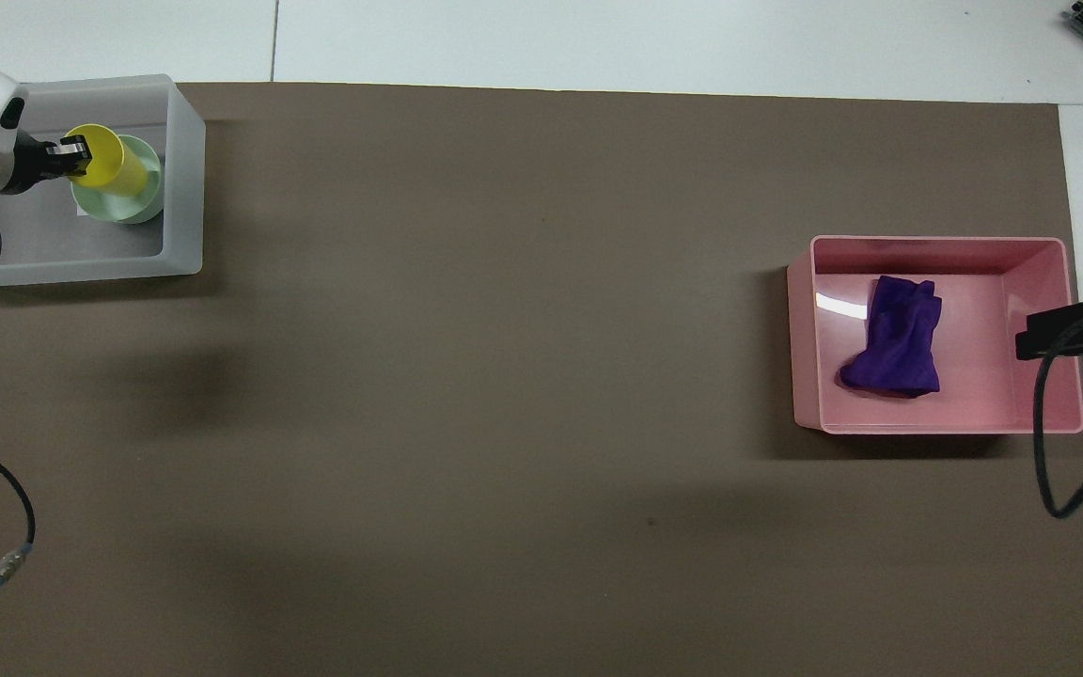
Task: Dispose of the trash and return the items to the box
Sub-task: 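Lower the yellow cup into the bowl and open the left gripper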
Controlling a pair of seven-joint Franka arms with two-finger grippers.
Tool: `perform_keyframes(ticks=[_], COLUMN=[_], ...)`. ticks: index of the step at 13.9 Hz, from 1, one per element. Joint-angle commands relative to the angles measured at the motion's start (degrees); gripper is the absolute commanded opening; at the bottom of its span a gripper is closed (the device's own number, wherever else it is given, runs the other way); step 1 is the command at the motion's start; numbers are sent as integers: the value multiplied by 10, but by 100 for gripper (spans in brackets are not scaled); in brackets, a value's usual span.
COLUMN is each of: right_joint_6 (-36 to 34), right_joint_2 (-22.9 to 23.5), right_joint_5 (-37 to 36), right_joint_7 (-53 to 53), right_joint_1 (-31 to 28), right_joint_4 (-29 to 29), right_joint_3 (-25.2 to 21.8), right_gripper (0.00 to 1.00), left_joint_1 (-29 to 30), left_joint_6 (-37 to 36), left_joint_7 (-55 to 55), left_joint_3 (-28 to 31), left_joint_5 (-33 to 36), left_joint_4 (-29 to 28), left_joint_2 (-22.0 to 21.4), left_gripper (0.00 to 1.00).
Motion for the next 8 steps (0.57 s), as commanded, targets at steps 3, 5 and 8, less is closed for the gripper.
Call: perform_keyframes(ticks=[3,5,8], right_joint_6=[14,14,14], right_joint_2=[-17,-17,-17], right_joint_5=[8,8,8], right_joint_7=[-11,-11,-11], right_joint_1=[-7,-7,-7], right_joint_4=[-24,-24,-24], right_joint_3=[2,2,2], right_gripper=[100,100,100], left_joint_1=[2,1,-2], left_joint_6=[-49,-65,-115], left_joint_7=[80,103,172], left_joint_3=[-4,-4,-4], left_joint_5=[-3,-3,-5], left_joint_4=[6,6,-5], left_joint_2=[-6,-22,-75], left_gripper=[70,81,100])
